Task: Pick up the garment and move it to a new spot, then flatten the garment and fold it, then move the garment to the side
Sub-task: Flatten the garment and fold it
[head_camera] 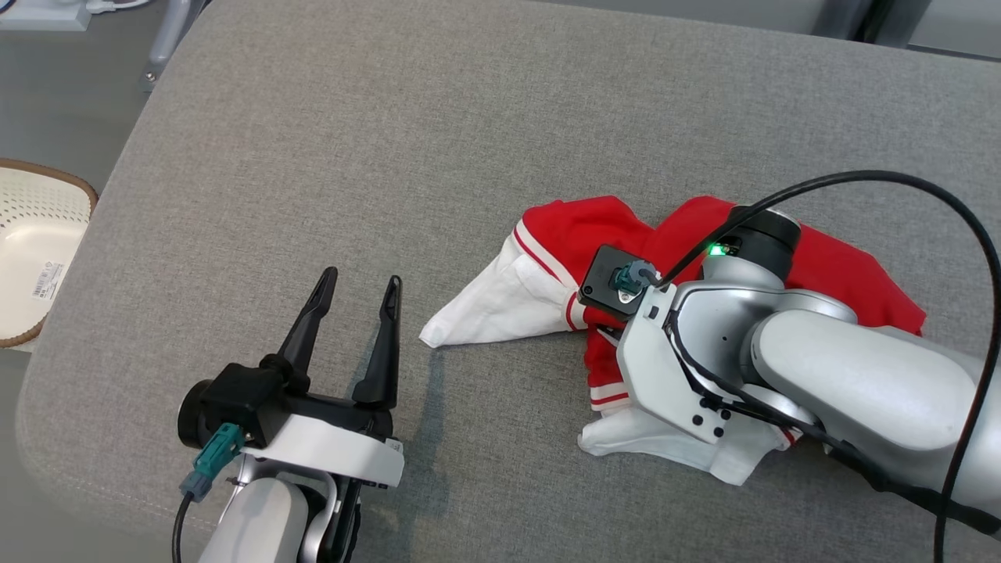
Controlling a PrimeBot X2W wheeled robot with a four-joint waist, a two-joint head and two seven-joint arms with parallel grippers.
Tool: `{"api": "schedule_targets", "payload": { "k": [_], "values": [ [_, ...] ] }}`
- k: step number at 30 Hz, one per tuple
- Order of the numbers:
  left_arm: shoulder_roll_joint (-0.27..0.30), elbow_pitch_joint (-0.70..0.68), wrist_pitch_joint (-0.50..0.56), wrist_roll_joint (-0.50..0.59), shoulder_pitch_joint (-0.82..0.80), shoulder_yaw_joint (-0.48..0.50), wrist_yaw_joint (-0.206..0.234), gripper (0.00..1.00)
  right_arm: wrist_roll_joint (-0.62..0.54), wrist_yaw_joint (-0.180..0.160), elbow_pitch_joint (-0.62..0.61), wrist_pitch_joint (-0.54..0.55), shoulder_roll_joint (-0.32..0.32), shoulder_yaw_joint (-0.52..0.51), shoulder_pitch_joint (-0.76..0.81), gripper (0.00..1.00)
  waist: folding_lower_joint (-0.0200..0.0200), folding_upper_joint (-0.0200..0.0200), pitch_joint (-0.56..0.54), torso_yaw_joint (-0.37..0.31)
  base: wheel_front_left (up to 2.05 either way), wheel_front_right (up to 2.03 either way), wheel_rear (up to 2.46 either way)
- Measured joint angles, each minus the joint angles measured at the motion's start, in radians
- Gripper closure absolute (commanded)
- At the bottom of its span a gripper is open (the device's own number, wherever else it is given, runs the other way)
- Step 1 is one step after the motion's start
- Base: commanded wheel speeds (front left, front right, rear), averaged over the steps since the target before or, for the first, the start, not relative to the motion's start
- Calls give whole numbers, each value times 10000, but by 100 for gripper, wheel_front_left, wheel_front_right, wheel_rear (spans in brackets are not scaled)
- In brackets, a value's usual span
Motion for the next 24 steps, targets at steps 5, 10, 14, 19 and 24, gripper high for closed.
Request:
{"api": "schedule_targets", "payload": {
  "k": [5, 10, 14, 19, 24],
  "values": [
    [-71, 10, -8, 96, 0, 144, -86, 0, 307, 0, 17, -219, -115, 4, -111, 100, 0, 0, -19, -107, 0, 0, 0],
    [-123, -4, -10, 272, 17, 349, -117, 0, 890, 0, 746, -1983, -251, 12, -443, 100, 0, 0, -139, -252, 0, 0, 0],
    [-142, -71, -10, 403, 259, 577, -117, 0, 1764, 0, 1979, -4309, -257, -474, -444, 100, 0, 0, -425, -553, 0, 0, 0],
    [-113, -136, -10, 525, 494, 725, -119, 0, 2293, 0, 3216, -6057, -81, -2004, 529, 100, 0, 0, -705, -1062, 0, 0, 0],
    [-48, -215, -10, 598, 671, 798, -117, 0, 2732, 0, 4474, -7657, 263, -4174, 1958, 100, 0, 0, -920, -1669, 0, 0, 0]
  ]
}}
